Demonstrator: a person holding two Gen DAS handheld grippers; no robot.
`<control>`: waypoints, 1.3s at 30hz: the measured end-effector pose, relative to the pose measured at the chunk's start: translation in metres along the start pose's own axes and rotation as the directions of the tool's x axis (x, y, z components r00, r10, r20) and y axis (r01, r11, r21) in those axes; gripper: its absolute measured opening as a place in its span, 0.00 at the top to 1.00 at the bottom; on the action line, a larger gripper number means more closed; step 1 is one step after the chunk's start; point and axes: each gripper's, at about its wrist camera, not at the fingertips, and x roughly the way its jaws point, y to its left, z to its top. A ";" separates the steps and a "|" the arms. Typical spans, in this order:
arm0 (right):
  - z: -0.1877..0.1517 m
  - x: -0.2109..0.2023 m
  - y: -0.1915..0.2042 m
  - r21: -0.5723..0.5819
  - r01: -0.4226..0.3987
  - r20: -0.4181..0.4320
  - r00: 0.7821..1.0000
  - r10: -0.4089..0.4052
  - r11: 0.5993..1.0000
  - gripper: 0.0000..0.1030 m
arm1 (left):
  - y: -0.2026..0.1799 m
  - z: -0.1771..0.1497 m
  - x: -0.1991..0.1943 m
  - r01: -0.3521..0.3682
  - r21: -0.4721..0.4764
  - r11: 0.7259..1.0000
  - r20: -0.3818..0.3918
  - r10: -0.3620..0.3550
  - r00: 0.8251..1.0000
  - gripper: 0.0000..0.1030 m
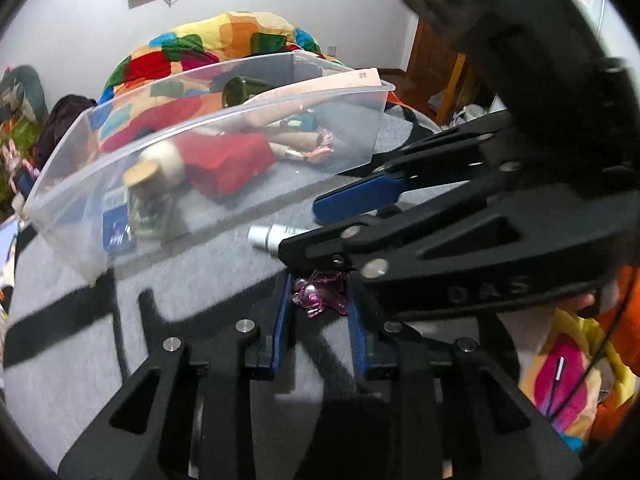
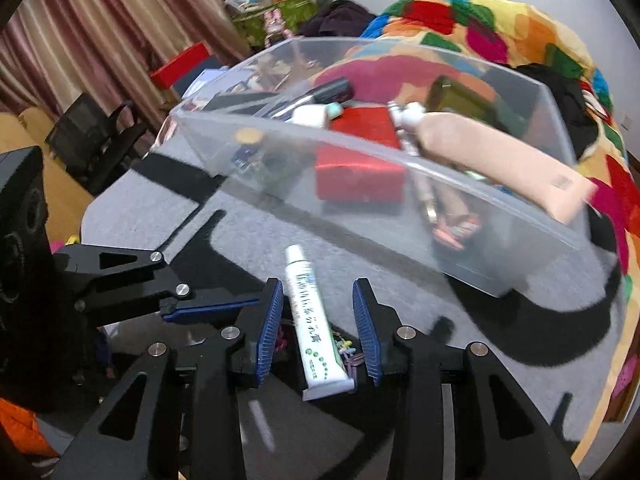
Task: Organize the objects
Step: 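Grasp the white ointment tube with the right tool while the left tool grasps the pink charm, then drop the pink charm and white ointment tube into the clear box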
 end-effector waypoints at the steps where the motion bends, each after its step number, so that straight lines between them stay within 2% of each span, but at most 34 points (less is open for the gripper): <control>1: 0.001 0.004 0.001 0.003 -0.004 -0.012 1.000 0.004 1.000 0.68 | 0.002 -0.002 -0.003 0.006 -0.009 1.000 0.001 -0.006 1.000 0.74; 4: 0.002 0.006 0.000 0.019 0.000 0.002 1.000 0.000 1.000 0.68 | 0.012 -0.013 -0.014 0.006 -0.045 0.999 0.009 -0.006 1.000 0.74; 8: -0.003 0.005 -0.002 0.037 0.051 0.020 0.998 -0.052 0.998 0.87 | 0.028 -0.023 -0.025 -0.014 -0.094 0.995 0.022 0.016 1.000 0.74; 9: -0.005 0.004 -0.001 0.036 0.080 0.023 0.996 -0.081 0.996 0.87 | 0.031 -0.024 -0.027 -0.026 -0.107 0.994 0.026 0.029 0.999 0.74; 14: -0.019 -0.007 -0.002 0.060 0.117 0.057 0.991 -0.121 0.991 0.87 | 0.048 -0.028 -0.036 -0.038 -0.173 0.984 0.053 0.048 0.997 0.74; 20: -0.035 -0.037 0.001 0.082 0.144 0.131 0.979 -0.154 0.986 0.87 | 0.049 -0.016 -0.058 -0.035 -0.172 0.984 0.132 0.058 0.990 0.74; 22: -0.035 -0.047 0.004 0.096 0.140 0.157 0.976 -0.154 0.986 0.87 | 0.048 -0.009 -0.065 -0.008 -0.170 0.985 0.162 0.035 0.986 0.74; 26: -0.029 -0.065 0.006 0.135 0.116 0.219 0.965 -0.144 0.984 0.87 | 0.042 0.009 -0.080 0.004 -0.158 0.987 0.224 0.032 0.974 0.74; 30: -0.016 -0.081 0.008 0.159 0.098 0.289 0.947 -0.141 0.982 0.87 | 0.038 0.027 -0.098 -0.012 -0.142 0.990 0.294 0.054 0.954 0.74; 35: 0.003 -0.096 0.010 0.193 0.075 0.372 0.917 -0.144 0.978 0.87 | 0.048 0.048 -0.112 -0.021 -0.173 0.985 0.358 0.082 0.930 0.74; 39: 0.017 -0.104 0.008 0.217 0.095 0.409 0.895 -0.179 0.971 0.87 | 0.065 0.061 -0.118 -0.029 -0.219 0.975 0.383 0.113 0.917 0.74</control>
